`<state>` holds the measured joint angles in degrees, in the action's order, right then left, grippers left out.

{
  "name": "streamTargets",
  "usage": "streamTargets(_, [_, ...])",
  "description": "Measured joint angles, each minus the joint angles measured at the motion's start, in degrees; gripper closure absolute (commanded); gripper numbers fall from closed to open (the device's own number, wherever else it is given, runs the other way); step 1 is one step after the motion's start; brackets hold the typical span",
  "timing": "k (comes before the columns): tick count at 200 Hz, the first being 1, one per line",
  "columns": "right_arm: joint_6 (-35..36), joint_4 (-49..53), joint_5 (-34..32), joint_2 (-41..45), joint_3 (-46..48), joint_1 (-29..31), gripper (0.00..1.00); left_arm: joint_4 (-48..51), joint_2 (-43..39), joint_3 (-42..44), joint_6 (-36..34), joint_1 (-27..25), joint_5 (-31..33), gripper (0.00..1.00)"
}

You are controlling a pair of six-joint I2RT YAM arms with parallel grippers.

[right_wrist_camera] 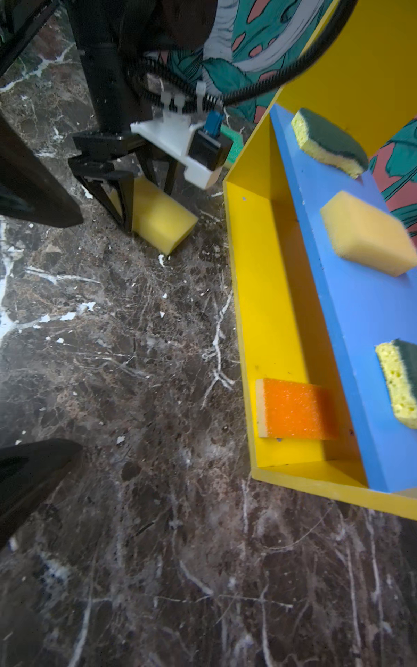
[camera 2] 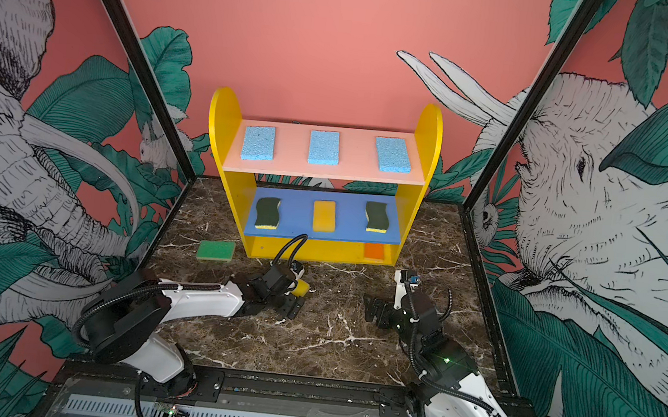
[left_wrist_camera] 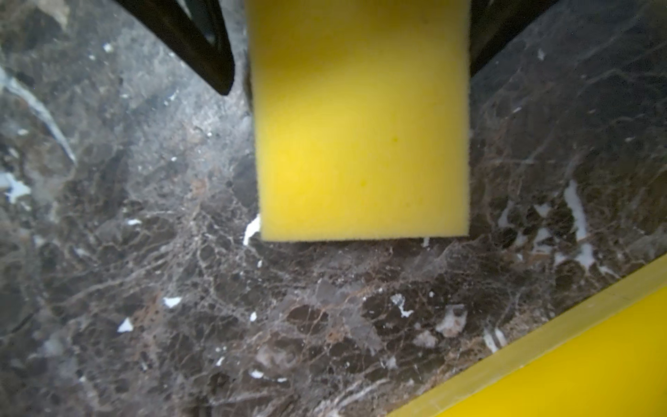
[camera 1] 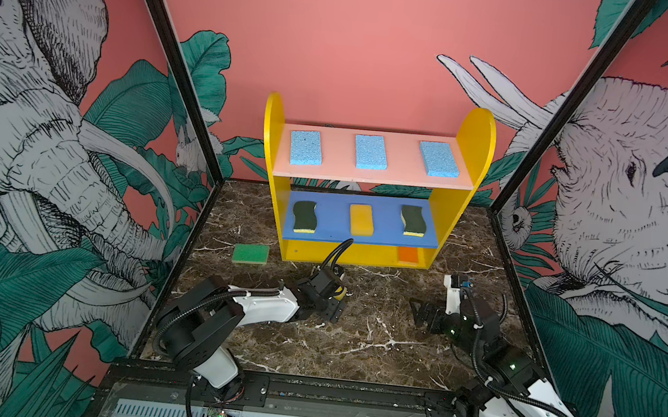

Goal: Place and organize the cleaning sponges onto the shelf
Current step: 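Carry the yellow sponge toward the yellow shelf base with the left gripper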

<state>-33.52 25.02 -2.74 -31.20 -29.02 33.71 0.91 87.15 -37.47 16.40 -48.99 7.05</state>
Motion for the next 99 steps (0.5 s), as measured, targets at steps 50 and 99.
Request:
streamTargets(50, [-1.1, -0.7, 0.2, -3.8, 0.2, 0.5, 0.08, -3.5, -8.1, 8.2, 0.1, -0.1, 0.9, 0.05])
streamTargets(99, [-2.1, -1.1, -0.3, -3.8, 0.4, 1.9, 0.08, -11.4, -7.5, 13.0, -0.5, -0.1, 2.1, 0.05])
